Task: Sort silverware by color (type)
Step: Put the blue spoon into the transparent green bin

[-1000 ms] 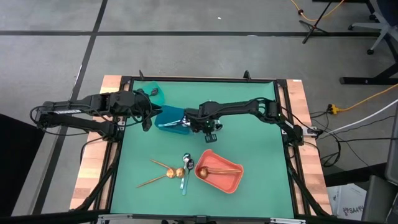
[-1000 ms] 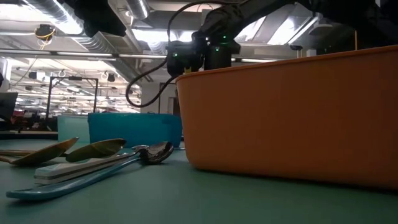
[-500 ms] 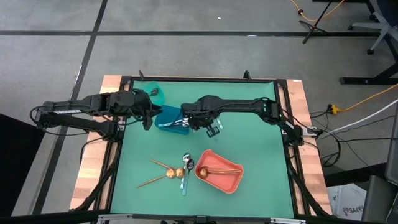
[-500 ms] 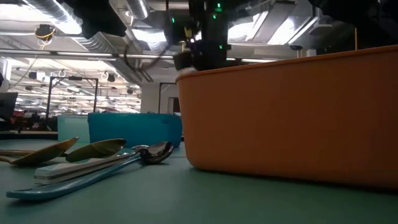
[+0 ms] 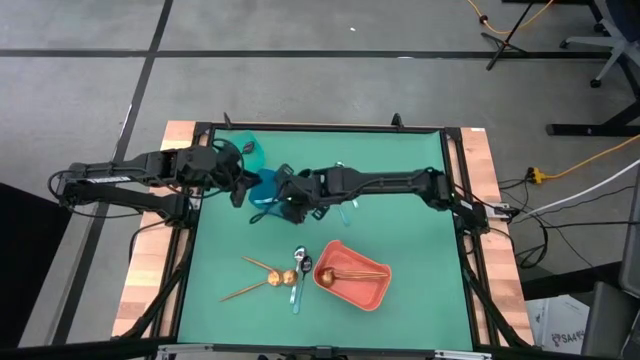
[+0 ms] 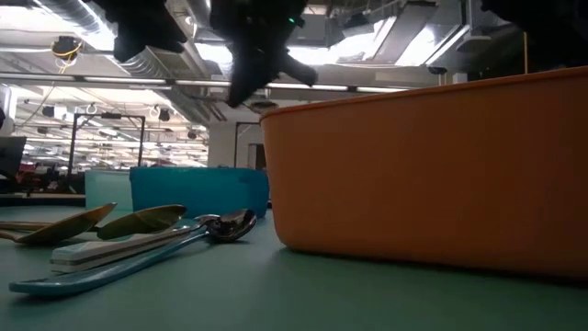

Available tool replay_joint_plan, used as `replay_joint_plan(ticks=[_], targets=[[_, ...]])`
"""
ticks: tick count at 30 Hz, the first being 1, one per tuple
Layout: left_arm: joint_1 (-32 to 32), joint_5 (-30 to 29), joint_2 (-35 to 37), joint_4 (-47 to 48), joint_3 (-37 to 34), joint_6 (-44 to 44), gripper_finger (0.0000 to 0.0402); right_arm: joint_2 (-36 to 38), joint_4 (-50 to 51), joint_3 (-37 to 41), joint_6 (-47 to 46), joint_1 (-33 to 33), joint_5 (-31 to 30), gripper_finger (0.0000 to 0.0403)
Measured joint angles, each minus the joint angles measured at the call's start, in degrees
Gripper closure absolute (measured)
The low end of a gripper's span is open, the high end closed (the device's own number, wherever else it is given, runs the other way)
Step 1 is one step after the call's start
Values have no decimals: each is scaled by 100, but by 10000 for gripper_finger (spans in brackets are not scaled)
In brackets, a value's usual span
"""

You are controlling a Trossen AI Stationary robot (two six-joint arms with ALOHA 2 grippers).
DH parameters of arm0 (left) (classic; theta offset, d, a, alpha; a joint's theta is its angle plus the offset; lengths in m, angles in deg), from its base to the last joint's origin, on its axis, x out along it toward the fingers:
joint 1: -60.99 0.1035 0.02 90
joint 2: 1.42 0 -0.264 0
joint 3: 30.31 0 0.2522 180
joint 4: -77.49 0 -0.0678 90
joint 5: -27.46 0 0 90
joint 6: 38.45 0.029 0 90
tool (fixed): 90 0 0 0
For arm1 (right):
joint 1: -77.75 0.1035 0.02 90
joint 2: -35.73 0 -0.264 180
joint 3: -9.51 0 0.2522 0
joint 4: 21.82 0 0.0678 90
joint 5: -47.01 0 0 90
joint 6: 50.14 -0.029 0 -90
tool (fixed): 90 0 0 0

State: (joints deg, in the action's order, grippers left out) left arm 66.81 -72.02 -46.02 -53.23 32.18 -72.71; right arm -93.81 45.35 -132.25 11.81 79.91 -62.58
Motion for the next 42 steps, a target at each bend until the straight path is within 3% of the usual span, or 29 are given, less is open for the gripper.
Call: replay_joint_plan(ticks=[6, 12, 23, 42], targets=[[-1, 391, -2, 1, -1, -276, 321, 2, -1020, 0, 731, 54, -83, 402], [1, 611, -2, 1, 0, -527, 321, 2, -1700, 0, 803, 32, -93, 402], [-1, 623, -34, 428, -2, -1049, 321, 4, -1788, 0, 888, 32, -94, 402], [1, 770, -327, 535, -2, -1078, 324, 7, -2167, 0, 888, -78, -42, 402]])
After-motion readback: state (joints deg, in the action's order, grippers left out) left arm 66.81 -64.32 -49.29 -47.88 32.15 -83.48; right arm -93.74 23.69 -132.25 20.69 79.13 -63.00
